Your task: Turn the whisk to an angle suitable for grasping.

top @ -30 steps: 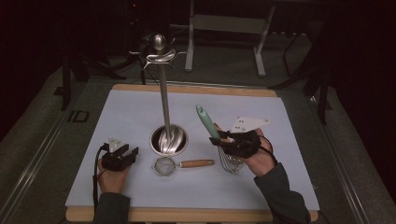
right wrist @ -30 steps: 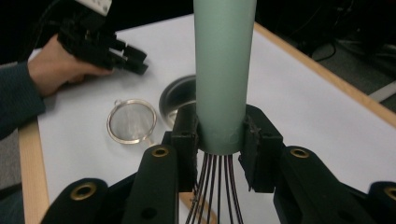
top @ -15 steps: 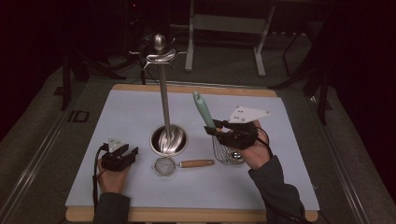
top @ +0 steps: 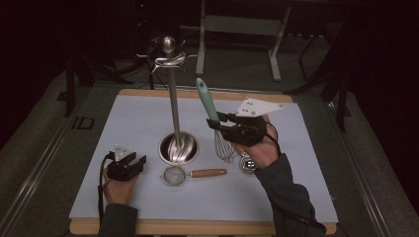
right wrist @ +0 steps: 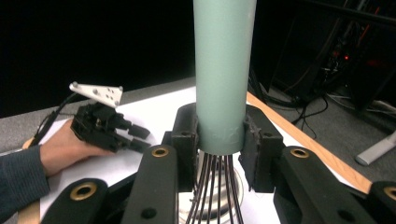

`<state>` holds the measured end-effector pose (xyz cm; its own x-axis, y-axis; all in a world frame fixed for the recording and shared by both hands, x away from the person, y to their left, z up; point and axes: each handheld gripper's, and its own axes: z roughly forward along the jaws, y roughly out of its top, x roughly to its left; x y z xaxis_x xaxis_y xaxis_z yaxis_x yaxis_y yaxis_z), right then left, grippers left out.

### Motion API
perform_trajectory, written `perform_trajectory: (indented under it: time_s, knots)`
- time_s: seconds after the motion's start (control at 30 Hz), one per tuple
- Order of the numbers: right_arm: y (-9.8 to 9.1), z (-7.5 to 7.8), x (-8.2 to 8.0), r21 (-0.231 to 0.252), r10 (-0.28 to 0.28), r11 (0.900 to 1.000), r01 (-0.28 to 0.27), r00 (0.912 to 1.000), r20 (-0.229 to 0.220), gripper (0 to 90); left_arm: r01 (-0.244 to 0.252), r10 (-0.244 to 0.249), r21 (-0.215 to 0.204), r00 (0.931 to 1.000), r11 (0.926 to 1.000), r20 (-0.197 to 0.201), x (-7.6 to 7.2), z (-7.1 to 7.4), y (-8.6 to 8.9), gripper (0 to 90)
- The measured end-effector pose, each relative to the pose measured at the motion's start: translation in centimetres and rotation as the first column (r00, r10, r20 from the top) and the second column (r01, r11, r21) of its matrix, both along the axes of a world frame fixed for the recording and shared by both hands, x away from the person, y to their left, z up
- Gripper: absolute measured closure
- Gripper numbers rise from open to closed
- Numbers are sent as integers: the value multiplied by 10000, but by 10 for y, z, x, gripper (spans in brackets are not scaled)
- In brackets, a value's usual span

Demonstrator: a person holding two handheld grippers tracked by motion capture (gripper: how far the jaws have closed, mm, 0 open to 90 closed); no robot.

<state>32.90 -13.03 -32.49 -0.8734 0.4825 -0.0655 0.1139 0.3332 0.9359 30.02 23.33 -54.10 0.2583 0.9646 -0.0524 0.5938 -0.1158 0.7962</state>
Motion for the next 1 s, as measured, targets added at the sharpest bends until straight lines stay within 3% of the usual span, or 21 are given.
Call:
perform_trajectory:
  time_s: [0.4,0.6,0.87,1.0]
  knots:
    - [23,18,4,220,275,9994,-279,9995,162,695,-10,10,-31,10000,10000,-21,0,0,0,557]
    - [37,17,13,-113,162,9998,-162,9999,-23,695,-13,13,-45,10000,10000,-24,0,0,0,557]
    - [53,12,23,-174,195,9996,-200,9994,-300,691,3,-3,-94,10000,10000,-28,0,0,1,558]
    - [58,13,27,-374,-8,9993,-8,9992,-406,650,-17,17,-113,10000,9999,-17,0,0,1,557]
